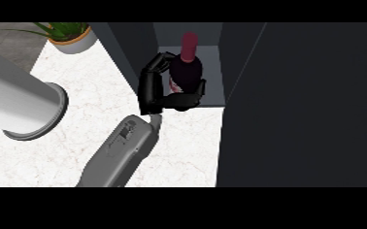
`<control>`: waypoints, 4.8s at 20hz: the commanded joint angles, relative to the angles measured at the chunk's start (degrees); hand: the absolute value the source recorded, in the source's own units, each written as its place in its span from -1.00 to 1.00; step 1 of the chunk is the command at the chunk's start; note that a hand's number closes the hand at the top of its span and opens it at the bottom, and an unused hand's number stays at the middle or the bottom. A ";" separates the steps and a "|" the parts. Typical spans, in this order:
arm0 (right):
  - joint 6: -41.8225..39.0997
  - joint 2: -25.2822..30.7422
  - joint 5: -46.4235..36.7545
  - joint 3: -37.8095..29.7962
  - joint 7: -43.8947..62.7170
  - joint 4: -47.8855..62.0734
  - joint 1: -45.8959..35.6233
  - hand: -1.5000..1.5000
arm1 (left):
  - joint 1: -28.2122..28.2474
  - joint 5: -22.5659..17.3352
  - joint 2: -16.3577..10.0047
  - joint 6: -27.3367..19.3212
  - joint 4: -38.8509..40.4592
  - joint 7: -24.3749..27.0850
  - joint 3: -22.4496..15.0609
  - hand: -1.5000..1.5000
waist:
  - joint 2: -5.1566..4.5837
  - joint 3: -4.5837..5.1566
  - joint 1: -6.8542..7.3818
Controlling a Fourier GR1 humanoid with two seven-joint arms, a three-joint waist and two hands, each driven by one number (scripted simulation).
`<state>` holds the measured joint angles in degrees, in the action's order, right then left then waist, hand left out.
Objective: Pick up the wine, place it into the cabinet and close the cabinet
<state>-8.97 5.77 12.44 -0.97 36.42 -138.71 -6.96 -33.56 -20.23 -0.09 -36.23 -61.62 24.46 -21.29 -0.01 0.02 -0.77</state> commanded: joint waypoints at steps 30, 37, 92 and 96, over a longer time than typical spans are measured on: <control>-2.76 -2.43 3.14 0.51 -4.30 -2.33 5.22 -1.00 | -25.43 -4.31 0.07 4.77 38.83 13.79 15.28 1.00 | -0.50 0.00 -1.56; -0.96 -2.19 3.77 1.69 0.47 -4.57 3.39 -1.00 | -29.06 -4.96 -1.79 9.92 43.90 12.83 20.94 1.00 | -0.61 0.03 -1.52; -0.92 -0.28 3.42 1.52 -0.78 -0.53 -1.51 -1.00 | -24.64 -3.89 -0.30 14.60 55.31 26.86 25.27 -1.00 | -1.17 0.10 -2.16; -0.35 -3.00 1.54 5.15 -2.39 -2.88 1.79 -1.00 | -24.68 -3.57 -0.73 16.92 55.82 26.55 25.00 -1.00 | -1.18 0.11 -2.53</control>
<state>-11.08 3.84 13.90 2.54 31.76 -137.18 -5.24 -62.70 -23.54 0.07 -23.26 -6.61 49.21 3.03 -1.22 -0.10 -4.44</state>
